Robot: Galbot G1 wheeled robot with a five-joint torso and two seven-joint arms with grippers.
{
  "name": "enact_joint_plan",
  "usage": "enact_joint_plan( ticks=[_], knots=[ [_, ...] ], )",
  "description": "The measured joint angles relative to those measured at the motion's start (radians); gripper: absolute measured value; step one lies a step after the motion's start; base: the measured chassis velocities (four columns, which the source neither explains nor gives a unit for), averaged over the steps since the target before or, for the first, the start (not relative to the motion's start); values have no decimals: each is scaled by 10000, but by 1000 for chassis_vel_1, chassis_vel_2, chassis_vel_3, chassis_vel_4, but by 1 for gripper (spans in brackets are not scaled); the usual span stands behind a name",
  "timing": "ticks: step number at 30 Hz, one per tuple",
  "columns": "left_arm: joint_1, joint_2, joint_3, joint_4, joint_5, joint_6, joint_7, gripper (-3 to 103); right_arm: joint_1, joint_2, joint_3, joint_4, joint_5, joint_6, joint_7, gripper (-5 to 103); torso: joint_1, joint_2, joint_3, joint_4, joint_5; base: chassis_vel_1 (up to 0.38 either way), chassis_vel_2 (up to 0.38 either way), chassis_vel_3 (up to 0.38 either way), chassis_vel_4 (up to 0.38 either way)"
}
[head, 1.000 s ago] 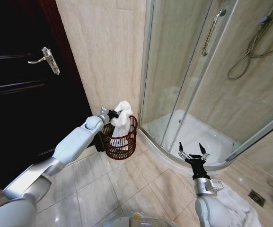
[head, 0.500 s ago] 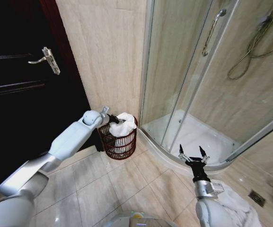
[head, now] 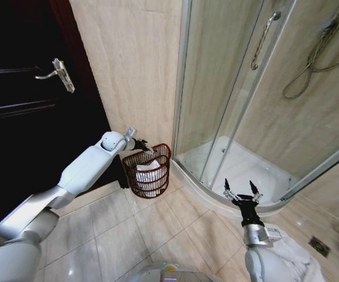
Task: Discard the used towel into the hamper.
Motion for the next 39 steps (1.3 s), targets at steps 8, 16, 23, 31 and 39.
enact_joint_plan(
  ticks=[8,16,23,31,39],
  knots=[
    [197,74,-180,-5,-200,-91,-95,100,48,0,-5,55,-1,-35,76,100,0,0,0,0,0,0,0,0,0],
    [239,74,-203,31,-211,-117,-88,100,49,0,-30,88,11,-77,113,100,0,0,0,0,1,0,0,0,0],
    [472,41,-194,38,-485,-555,-870,100,54,0,-73,154,30,-149,142,100,0,0,0,0,3,0,0,0,0],
    [3219,-262,-1839,-1167,-543,-4141,-4679,100,-2,0,-78,604,13,-528,246,100,1,0,1,-2,-1,0,0,0,0],
    [6690,-794,-4509,-3315,249,-5840,-7379,100,-302,0,-116,1385,273,-1351,411,100,0,1,0,-1,0,0,0,0,0]
  ],
)
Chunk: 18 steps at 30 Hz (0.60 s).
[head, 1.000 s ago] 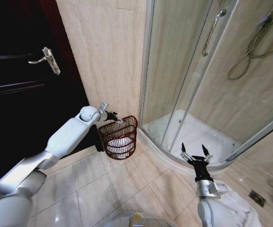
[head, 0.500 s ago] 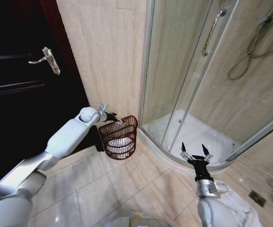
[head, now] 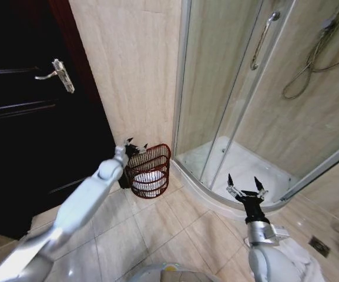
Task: Discard the used towel into the hamper.
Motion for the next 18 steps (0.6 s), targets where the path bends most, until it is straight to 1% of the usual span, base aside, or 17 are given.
enact_joint_plan(
  ticks=[1,2,3,4,5,6,7,8,9,10,11,12,14,15,16,17,18],
  knots=[
    [447,-116,-419,-364,93,-62,-179,100,-60,0,-33,130,-6,-94,5,100,0,0,-1,1,-4,0,0,0,0],
    [447,-116,-419,-364,93,-62,-179,100,-60,0,-33,130,-6,-94,5,100,0,0,-1,1,-4,0,0,0,0],
    [877,-235,-806,-729,191,-112,-257,100,-104,0,-65,233,-3,-186,5,100,-1,0,-1,0,2,0,0,0,0],
    [1446,-389,-1218,-1150,285,-187,-269,100,-191,0,-94,367,87,-329,19,100,0,1,-1,1,9,0,0,0,0],
    [1902,-515,-1517,-1458,321,-224,-267,100,-264,0,-105,465,201,-440,47,100,0,1,-1,2,-2,0,0,0,0],
    [2327,-621,-1771,-1753,334,-241,-248,100,-371,0,-110,562,362,-553,75,100,0,1,-1,3,-5,0,0,0,0],
    [2327,-621,-1771,-1753,334,-241,-248,100,-371,0,-110,562,362,-553,75,100,0,1,-1,3,-5,0,0,0,0],
    [2815,-717,-2058,-2074,346,-265,-226,100,-508,-59,-114,641,557,-664,103,100,0,1,-2,-1,5,0,0,0,0],
    [3275,-814,-2278,-2317,412,-366,-209,100,-671,-201,-113,681,696,-710,131,100,-1,1,-1,2,7,0,0,0,0],
    [3620,-913,-2438,-2495,503,-483,-161,100,-798,-335,-114,707,799,-720,134,100,-1,1,0,0,0,0,0,0,0],
    [3620,-913,-2438,-2495,503,-483,-161,100,-798,-335,-114,707,799,-720,134,100,-1,1,0,0,0,0,0,0,0],
    [3979,-1056,-2629,-2693,603,-623,-112,100,-967,-548,-112,727,941,-723,137,100,-1,1,-1,1,-3,0,0,0,0],
    [4468,-1295,-2863,-2961,719,-858,-16,100,-1255,-881,-108,730,1108,-643,142,100,-1,1,-1,2,7,0,0,0,0],
    [4701,-1456,-2929,-3065,828,-1042,44,100,-1409,-1067,-107,726,1140,-533,138,100,-1,1,-1,0,2,0,0,0,0],
    [4701,-1456,-2929,-3065,828,-1042,44,100,-1409,-1067,-107,726,1140,-533,138,100,-1,1,-1,0,2,0,0,0,0],
    [4851,-1570,-2939,-3110,929,-1224,64,100,-1506,-1195,-101,712,1142,-430,128,100,-1,1,-1,0,-2,0,0,0,0],
    [4981,-1684,-2939,-3133,1031,-1389,76,100,-1566,-1252,-99,708,1143,-361,118,100,-1,1,-1,0,5,0,0,0,0]
  ],
)
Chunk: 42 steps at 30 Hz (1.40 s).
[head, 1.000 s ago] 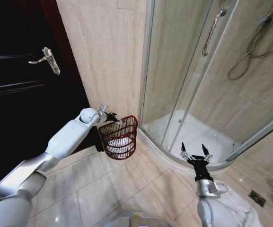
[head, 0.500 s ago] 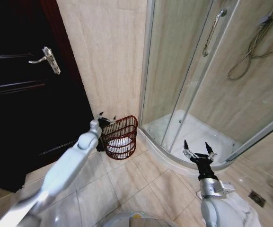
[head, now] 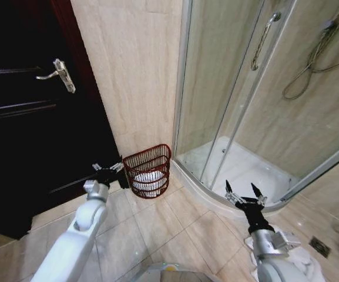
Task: Discard the used towel into the hamper.
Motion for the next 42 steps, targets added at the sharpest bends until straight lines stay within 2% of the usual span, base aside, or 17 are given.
enact_joint_plan(
  ticks=[2,3,5,8,9,11,13,17,21,24,30,42],
  knots=[
    [270,-410,67,-27,255,-360,2,100,-44,45,-25,22,-1,85,-6,100,0,0,0,1,-5,0,0,0,0],
    [270,-410,67,-27,255,-360,2,100,-44,45,-25,22,-1,85,-6,100,0,0,0,1,-5,0,0,0,0],
    [501,-850,160,-142,540,-500,-83,100,11,288,-123,58,-136,105,-4,100,1,0,0,-1,-3,0,0,0,0],
    [824,-1440,230,-500,988,-297,-509,100,92,596,-289,58,-592,174,10,100,1,0,1,1,-3,0,0,0,0],
    [824,-1440,230,-500,988,-297,-509,100,92,596,-289,58,-592,174,10,100,1,0,1,1,-3,0,0,0,0],
    [989,-1947,231,-732,1371,-92,-802,100,105,815,-388,58,-711,199,-29,100,1,0,1,0,-3,0,0,0,0],
    [1115,-2260,237,-787,1814,-140,-872,100,130,1067,-474,36,-824,339,-95,100,1,0,1,1,-2,0,0,0,0],
    [1270,-2304,301,-691,2095,-471,-606,100,111,1238,-536,-86,-1140,676,-277,100,2,0,1,1,-3,0,0,0,0],
    [1526,-1958,223,-504,2028,-1091,290,100,121,1248,-504,-301,-1543,1102,-521,100,1,-1,1,0,-3,0,0,0,0],
    [1673,-1824,202,-508,1849,-1155,425,100,138,1249,-448,-295,-1565,1105,-490,100,1,0,1,1,-4,0,0,0,0],
    [1774,-1840,100,-495,1858,-1168,434,100,92,1275,-368,-175,-1691,730,-478,100,1,-1,1,0,-4,0,0,0,0],
    [1818,-1910,27,-622,1949,-1121,410,100,106,1265,-380,-247,-1721,802,-562,100,2,-1,1,1,-4,0,0,0,0]
  ],
)
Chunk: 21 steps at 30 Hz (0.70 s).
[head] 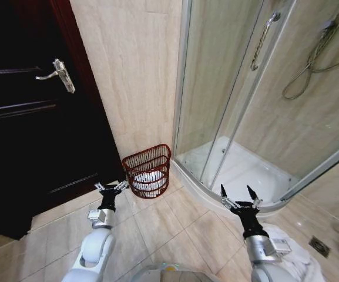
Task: Discard the used towel into the hamper.
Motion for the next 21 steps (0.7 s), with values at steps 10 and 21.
enact_joint_plan(
  ticks=[10,21],
  knots=[
    [34,27,-2,-35,16,-20,15,100,-64,-6,41,-58,0,128,8,100,0,0,0,0,0,0,0,0,0],
    [59,-19,-260,-84,-104,-45,40,100,-81,-12,31,-34,-6,166,10,100,0,0,0,0,0,0,0,0,0]
  ],
)
